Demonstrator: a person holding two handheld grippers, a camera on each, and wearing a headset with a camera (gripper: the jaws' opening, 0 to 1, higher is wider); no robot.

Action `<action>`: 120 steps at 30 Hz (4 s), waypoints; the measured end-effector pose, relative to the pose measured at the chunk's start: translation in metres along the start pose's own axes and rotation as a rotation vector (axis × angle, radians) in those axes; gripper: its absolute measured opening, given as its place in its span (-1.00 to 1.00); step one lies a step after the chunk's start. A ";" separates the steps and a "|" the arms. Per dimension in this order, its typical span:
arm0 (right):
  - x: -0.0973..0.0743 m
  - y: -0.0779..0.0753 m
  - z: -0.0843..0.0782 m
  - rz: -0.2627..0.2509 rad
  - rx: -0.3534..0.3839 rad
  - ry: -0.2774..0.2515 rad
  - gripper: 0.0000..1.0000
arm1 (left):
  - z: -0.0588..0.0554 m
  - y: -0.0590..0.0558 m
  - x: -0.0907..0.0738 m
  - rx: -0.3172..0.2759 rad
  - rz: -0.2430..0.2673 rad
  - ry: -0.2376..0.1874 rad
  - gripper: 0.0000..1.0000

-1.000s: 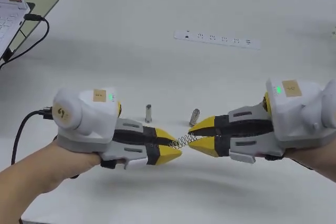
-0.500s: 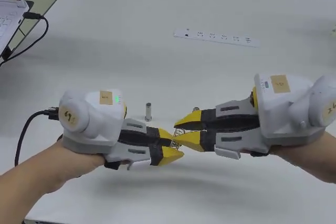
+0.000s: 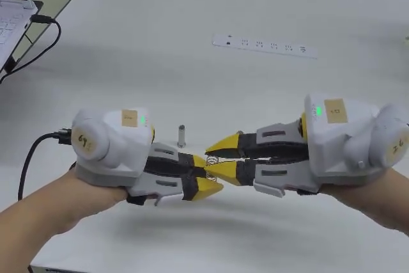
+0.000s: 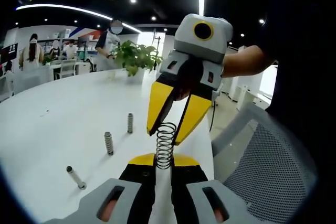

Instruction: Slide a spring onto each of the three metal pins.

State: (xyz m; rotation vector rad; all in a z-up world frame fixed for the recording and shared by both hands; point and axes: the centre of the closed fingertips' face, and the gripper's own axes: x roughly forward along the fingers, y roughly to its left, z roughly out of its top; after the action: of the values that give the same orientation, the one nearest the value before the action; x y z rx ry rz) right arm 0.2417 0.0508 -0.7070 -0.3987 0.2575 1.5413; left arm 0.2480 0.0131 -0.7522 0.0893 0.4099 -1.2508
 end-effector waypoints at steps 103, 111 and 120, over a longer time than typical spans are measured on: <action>0.005 -0.049 -0.010 -0.139 -0.089 0.096 -0.85 | -0.037 0.052 -0.084 -0.097 0.355 -0.038 0.96; 0.016 -0.065 -0.002 -0.145 -0.086 0.086 -0.85 | -0.042 0.053 -0.087 -0.105 0.360 -0.026 0.96; 0.034 -0.083 0.006 -0.140 -0.095 0.088 -0.85 | -0.043 0.054 -0.092 -0.112 0.371 -0.024 0.96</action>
State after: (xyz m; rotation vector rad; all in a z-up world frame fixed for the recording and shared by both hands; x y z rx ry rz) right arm 0.3247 0.0861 -0.7077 -0.5492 0.2198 1.4035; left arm 0.2645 0.1255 -0.7681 0.0519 0.4206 -0.8610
